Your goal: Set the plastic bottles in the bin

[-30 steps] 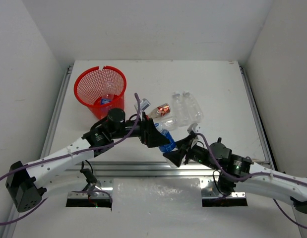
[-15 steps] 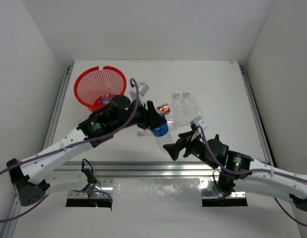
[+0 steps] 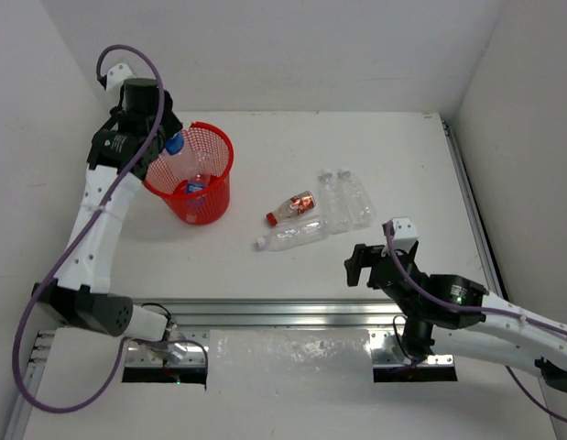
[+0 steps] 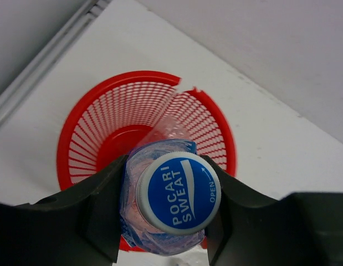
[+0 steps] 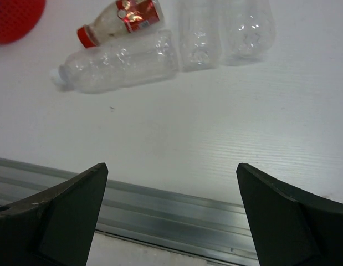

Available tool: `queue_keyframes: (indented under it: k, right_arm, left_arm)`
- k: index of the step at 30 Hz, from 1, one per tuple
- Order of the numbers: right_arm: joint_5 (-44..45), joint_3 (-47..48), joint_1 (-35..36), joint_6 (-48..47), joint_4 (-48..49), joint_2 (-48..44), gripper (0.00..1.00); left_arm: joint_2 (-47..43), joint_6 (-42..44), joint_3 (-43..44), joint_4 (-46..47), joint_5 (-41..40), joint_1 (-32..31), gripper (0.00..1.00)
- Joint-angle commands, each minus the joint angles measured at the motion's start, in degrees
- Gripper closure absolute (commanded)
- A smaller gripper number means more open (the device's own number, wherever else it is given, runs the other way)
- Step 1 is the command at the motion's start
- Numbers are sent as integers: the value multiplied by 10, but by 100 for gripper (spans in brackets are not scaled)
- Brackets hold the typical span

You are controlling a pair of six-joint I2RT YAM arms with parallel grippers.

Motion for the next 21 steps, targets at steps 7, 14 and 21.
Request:
queue_keyframes:
  k: [7,14,21]
  right_arm:
    - [-118,66,-109,-24,-27,139,1]
    - [-223,98,-208,-63,72,301,1]
    - [-192,227,-262,-80,98,446,1]
  left_arm:
    - [99,37,56,-66,4,47,35]
    - [67,41,65,-91,-29,47,0]
    - [-77,73,-68,-47,38,46,0]
